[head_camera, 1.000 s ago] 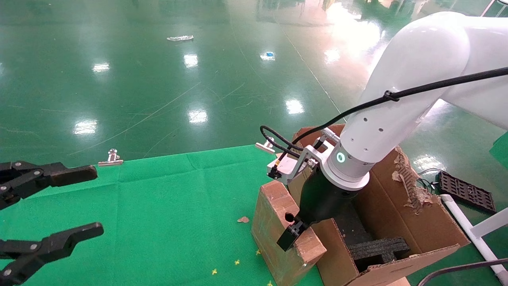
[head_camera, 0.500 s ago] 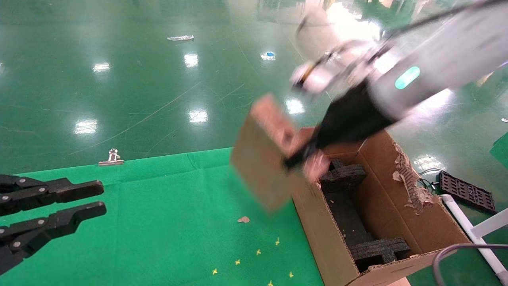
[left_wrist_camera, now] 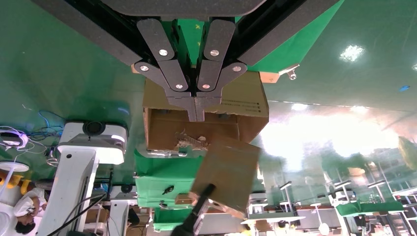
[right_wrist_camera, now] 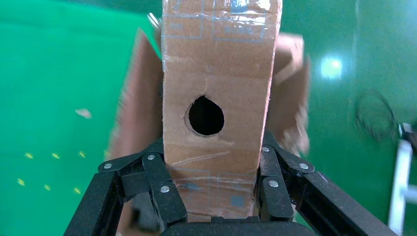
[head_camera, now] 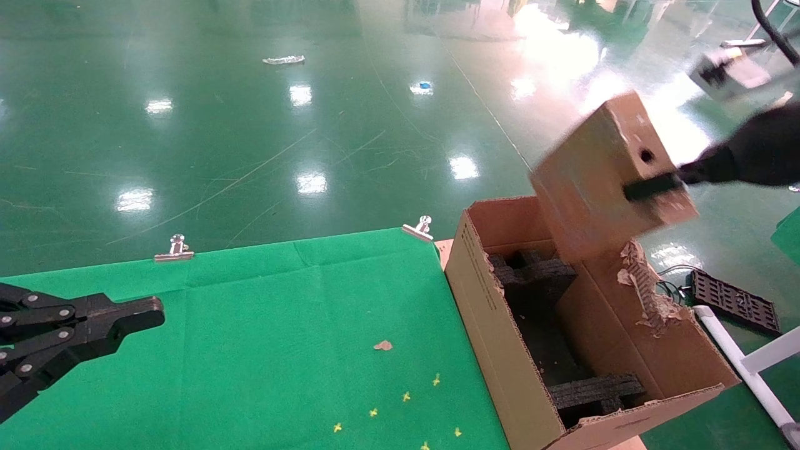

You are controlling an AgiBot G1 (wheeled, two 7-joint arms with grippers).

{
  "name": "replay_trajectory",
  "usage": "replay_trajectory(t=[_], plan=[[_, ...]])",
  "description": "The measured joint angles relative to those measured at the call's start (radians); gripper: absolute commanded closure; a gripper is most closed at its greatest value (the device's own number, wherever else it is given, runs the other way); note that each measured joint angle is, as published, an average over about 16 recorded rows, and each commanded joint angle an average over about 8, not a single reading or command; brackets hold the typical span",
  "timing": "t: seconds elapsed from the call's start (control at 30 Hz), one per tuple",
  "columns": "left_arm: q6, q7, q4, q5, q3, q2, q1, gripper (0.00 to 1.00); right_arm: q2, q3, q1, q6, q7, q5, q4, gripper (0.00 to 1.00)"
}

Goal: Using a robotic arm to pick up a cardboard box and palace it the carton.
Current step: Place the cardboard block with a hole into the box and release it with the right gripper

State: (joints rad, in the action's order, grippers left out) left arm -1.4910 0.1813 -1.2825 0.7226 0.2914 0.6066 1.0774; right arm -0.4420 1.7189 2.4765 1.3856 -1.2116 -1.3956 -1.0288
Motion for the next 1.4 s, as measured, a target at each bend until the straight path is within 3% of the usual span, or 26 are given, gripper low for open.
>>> replay_trajectory(t=[0.23, 0.27, 0.83, 1.4], plan=[[0.0, 0.0, 0.0, 0.0, 0.0, 0.0, 0.0, 0.06, 0.007, 0.043, -0.067, 0.01, 0.003, -0.022, 0.087, 1.0], [0.0, 0.0, 0.0, 0.0, 0.0, 0.0, 0.0, 0.0, 0.004, 0.048, -0.08, 0.008, 0.005, -0.021, 0.101, 1.0], [0.001, -0.001, 0.0, -0.001, 0.002, -0.001, 0.0, 0.0, -0.087, 0.1, -0.292, -0.049, 0.063, 0.026, 0.389, 1.0], [0.001, -0.001, 0.0, -0.002, 0.003, -0.001, 0.001, 0.0, -0.209, 0.088, -0.538, -0.148, 0.166, 0.121, 0.654, 1.0]])
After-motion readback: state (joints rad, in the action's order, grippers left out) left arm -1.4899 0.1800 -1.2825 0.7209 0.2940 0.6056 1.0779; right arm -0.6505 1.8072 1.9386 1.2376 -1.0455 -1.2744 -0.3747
